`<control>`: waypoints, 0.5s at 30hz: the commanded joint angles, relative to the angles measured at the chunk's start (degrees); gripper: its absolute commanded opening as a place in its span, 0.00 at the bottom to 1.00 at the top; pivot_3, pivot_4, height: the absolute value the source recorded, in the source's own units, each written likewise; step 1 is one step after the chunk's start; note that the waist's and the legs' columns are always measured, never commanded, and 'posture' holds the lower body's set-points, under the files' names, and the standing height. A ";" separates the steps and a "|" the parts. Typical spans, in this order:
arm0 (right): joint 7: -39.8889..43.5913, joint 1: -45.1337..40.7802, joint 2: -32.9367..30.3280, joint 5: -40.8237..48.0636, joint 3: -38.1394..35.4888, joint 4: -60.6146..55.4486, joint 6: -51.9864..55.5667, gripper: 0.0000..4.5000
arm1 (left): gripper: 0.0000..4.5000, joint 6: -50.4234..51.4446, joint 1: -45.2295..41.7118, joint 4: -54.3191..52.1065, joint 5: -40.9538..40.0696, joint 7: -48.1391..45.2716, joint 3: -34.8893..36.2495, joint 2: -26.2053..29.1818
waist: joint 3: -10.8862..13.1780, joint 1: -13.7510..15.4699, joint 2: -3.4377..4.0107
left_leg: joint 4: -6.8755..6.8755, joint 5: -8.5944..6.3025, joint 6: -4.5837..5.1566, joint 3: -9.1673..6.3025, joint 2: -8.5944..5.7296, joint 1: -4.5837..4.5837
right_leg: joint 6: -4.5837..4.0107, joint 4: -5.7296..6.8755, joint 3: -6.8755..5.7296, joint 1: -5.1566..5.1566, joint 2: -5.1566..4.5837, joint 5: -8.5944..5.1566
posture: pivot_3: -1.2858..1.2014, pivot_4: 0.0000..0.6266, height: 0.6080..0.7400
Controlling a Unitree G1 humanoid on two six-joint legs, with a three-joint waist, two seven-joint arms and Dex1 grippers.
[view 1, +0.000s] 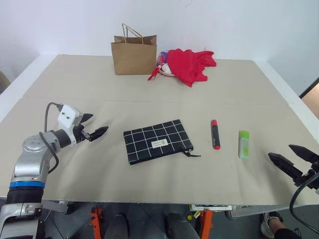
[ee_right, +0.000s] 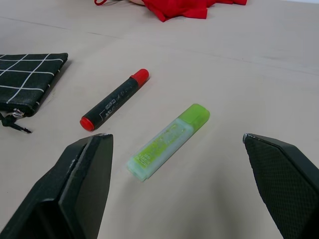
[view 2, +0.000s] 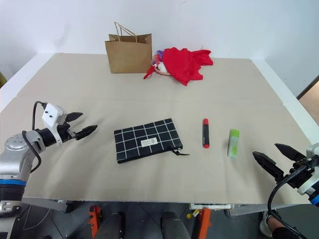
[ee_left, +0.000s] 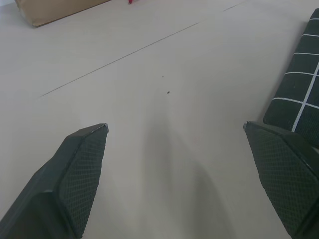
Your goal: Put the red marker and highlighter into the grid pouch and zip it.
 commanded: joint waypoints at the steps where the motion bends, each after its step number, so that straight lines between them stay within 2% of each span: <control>1: -0.46 -0.89 -1.21 0.35 -1.15 -1.99 0.06 0.99 | 1.00 -0.98 0.01 -1.60 -0.24 -2.03 0.02 1.36 | 0.00 0.00 0.00 | 0.00 0.00 0.00 0.00 0.00 0.00 | 0.00 0.00 0.00 0.00 0.00 0.00 | 0.52 0.24 1.00; 10: -0.91 -1.70 -1.29 0.15 -0.26 -3.51 1.51 0.99 | 1.00 -3.56 0.32 -2.28 -0.86 -10.58 -1.98 2.28 | -0.01 0.00 0.01 | 0.00 0.00 0.00 0.00 0.00 0.00 | 0.00 0.01 -0.01 0.00 0.00 0.00 | 0.52 0.24 1.00; 15: -0.61 -1.97 -1.49 -0.02 -0.25 -3.25 1.70 0.99 | 1.00 -4.10 0.33 -1.64 -0.45 -11.95 -2.30 2.53 | -0.01 0.00 0.02 | 0.00 0.00 0.00 0.00 0.00 0.00 | 0.00 0.01 -0.01 0.00 0.00 0.00 | 0.52 0.24 1.00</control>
